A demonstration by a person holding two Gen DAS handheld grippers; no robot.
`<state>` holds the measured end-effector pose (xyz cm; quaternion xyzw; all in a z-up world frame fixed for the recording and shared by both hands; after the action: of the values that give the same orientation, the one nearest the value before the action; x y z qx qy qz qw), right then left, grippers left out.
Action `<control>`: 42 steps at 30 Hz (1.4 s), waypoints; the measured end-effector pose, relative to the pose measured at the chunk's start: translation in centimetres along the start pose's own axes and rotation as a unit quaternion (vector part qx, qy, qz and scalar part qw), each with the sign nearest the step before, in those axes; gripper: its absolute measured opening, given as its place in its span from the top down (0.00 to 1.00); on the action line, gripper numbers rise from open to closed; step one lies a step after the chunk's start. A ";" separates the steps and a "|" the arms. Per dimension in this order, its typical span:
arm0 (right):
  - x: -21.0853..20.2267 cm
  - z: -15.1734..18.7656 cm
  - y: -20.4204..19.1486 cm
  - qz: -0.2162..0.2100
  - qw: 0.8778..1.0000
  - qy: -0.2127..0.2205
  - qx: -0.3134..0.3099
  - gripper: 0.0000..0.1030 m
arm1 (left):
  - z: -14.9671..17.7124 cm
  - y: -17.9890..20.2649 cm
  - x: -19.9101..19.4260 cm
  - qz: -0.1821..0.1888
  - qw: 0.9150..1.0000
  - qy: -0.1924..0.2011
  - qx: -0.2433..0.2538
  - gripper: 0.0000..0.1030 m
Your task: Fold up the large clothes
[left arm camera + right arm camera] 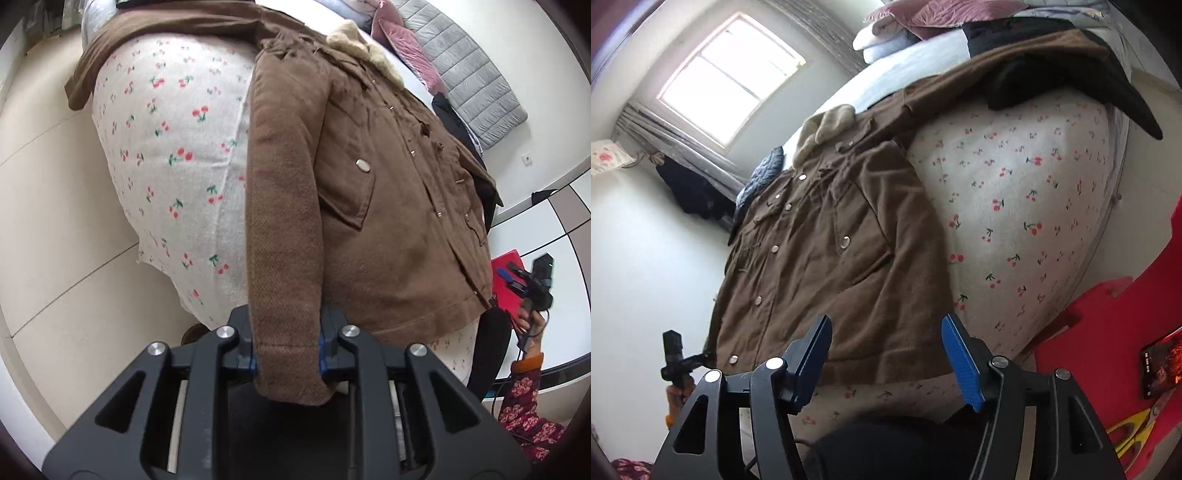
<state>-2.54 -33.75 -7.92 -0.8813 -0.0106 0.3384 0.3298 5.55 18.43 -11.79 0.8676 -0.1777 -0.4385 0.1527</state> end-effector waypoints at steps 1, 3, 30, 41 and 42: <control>1.2 0.0 0.5 0.007 1.000 -0.006 -0.001 0.39 | 0.1 -0.1 0.0 -0.001 1.000 -0.001 0.004 0.77; 3.8 0.3 1.3 0.017 1.000 -0.025 0.001 0.39 | 0.1 0.0 0.2 -0.004 1.000 -0.004 0.006 0.77; 2.2 1.2 -0.5 0.155 0.981 -0.089 -0.079 0.56 | -1.7 -4.1 -2.8 -0.125 0.991 -0.023 0.043 0.39; 2.1 -13.3 -14.1 0.092 0.985 -0.007 -0.149 0.40 | -17.7 4.5 -3.7 -0.148 0.970 0.087 0.174 0.16; 2.8 -14.4 -15.4 0.093 0.983 -0.003 -0.157 0.39 | -19.2 5.6 -3.2 -0.142 0.968 0.091 0.186 0.13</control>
<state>11.41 -29.30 7.46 -0.9182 0.0170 0.3643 0.1544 18.44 16.95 3.80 0.9334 -0.1160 -0.3344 -0.0595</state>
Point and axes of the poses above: each gripper's, at about its wrist camera, not at the fingertips, and x roughly the way its jaws point, y to its right, z to its underside, the point moved 3 cm from there along x, roughly the way its jaws point, and after that the axes turned 15 degrees about y, right-handed, at the moved point
